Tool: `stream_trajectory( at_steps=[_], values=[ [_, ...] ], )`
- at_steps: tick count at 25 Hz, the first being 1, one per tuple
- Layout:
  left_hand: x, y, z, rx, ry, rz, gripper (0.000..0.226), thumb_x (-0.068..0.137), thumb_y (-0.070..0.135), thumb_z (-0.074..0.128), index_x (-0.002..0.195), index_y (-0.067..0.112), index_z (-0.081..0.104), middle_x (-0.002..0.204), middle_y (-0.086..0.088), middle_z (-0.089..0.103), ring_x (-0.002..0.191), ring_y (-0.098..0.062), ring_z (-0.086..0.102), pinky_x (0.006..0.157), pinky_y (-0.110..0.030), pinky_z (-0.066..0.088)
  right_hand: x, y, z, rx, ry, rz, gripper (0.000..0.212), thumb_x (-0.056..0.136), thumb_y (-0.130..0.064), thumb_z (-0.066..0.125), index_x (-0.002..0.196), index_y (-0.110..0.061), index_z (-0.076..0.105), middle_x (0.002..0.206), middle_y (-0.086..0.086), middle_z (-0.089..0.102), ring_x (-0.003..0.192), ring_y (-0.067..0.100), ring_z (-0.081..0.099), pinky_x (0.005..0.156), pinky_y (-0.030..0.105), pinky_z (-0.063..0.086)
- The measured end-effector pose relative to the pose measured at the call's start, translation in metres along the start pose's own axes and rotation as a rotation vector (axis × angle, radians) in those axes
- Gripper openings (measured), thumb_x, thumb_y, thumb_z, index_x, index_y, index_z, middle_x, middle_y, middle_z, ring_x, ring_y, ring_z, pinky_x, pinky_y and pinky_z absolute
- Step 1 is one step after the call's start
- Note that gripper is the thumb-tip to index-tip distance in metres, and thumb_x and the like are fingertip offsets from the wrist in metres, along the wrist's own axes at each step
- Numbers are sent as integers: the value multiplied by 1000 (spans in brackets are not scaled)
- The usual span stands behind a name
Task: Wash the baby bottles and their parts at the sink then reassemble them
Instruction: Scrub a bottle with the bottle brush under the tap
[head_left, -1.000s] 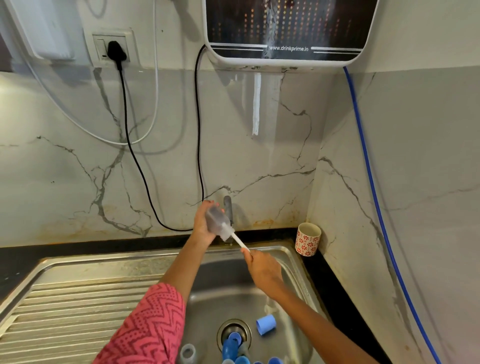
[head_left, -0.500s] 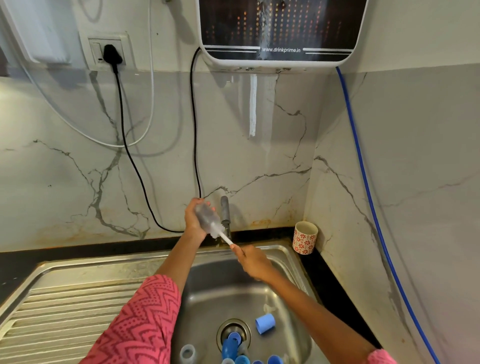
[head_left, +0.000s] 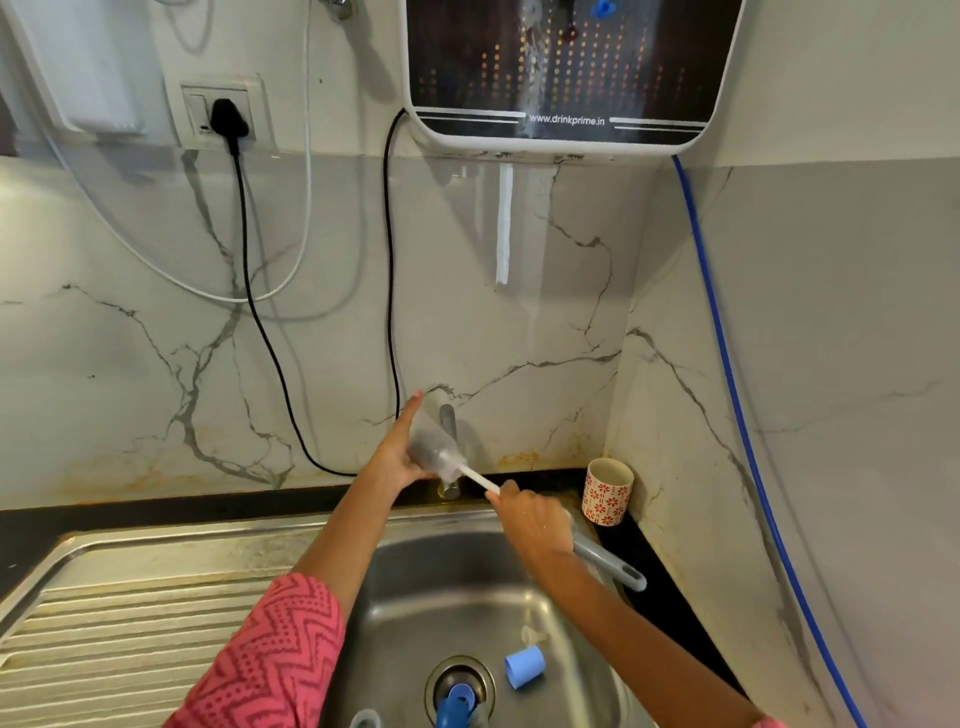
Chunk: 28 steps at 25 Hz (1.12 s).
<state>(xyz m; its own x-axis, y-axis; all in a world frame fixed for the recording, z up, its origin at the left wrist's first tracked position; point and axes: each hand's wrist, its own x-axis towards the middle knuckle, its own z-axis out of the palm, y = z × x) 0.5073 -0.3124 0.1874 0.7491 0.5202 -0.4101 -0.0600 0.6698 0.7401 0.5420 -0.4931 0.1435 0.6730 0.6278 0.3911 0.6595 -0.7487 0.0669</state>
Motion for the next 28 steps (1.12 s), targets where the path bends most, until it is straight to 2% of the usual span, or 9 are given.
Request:
stream_trajectory(
  at_steps=[3,4,8,11,14,17,23,26,28],
  values=[
    [9,-5,-7,-63,89,28,127,36,54,90,142,14,32,136,-17,43,121,-40,45,102,-57,39,-12,-20,3,277,-222,14,38,99,-41,41,93,-10,63,82,10,67,72,21,66,60,28,46],
    [17,-9,-16,-74,131,47,124,35,56,89,138,12,37,129,-15,49,114,-35,50,99,-52,42,-17,-25,1,462,-374,60,42,101,-43,33,92,-13,62,82,8,64,70,19,62,63,31,47],
    [4,-20,-27,-227,-68,54,49,79,53,61,100,9,59,83,-6,57,71,-18,53,69,-31,48,-19,-26,-4,1187,-641,314,40,98,-48,38,70,-20,47,56,-4,41,43,8,34,40,21,28],
    [-1,-22,-26,-126,-131,65,42,87,51,54,103,12,56,89,-10,57,77,-22,56,63,-37,51,-4,-25,-7,815,-450,242,47,99,-50,31,77,-17,57,68,2,55,61,20,54,55,32,42],
    [2,-14,-28,-138,-96,74,50,86,36,62,126,13,43,113,-15,54,102,-32,56,74,-47,52,-3,-27,-3,441,-282,205,53,101,-46,24,107,-10,63,100,10,66,94,29,62,71,34,44],
    [5,-13,-28,-222,13,85,65,79,35,70,132,12,40,121,-16,51,111,-32,52,89,-48,47,-8,-42,2,400,-320,82,54,101,-46,25,112,-9,62,102,12,66,94,28,63,77,37,49],
    [11,3,-29,-145,226,222,65,71,31,75,127,10,52,114,-11,55,102,-27,55,88,-44,50,-3,-25,18,485,-310,66,52,101,-48,26,106,-11,63,89,7,65,77,20,58,68,32,47],
    [12,8,-28,-119,194,263,33,78,25,69,103,6,58,90,-10,57,70,-18,61,64,-33,49,-23,-31,25,621,-313,63,52,100,-48,28,98,-12,65,77,2,57,71,17,55,72,38,53],
    [8,-8,-21,-43,161,255,15,81,20,66,90,12,58,96,-12,56,71,-18,60,64,-33,48,-11,-23,23,475,-317,95,52,100,-49,26,102,-13,63,84,3,60,75,17,55,71,34,51]
  ],
)
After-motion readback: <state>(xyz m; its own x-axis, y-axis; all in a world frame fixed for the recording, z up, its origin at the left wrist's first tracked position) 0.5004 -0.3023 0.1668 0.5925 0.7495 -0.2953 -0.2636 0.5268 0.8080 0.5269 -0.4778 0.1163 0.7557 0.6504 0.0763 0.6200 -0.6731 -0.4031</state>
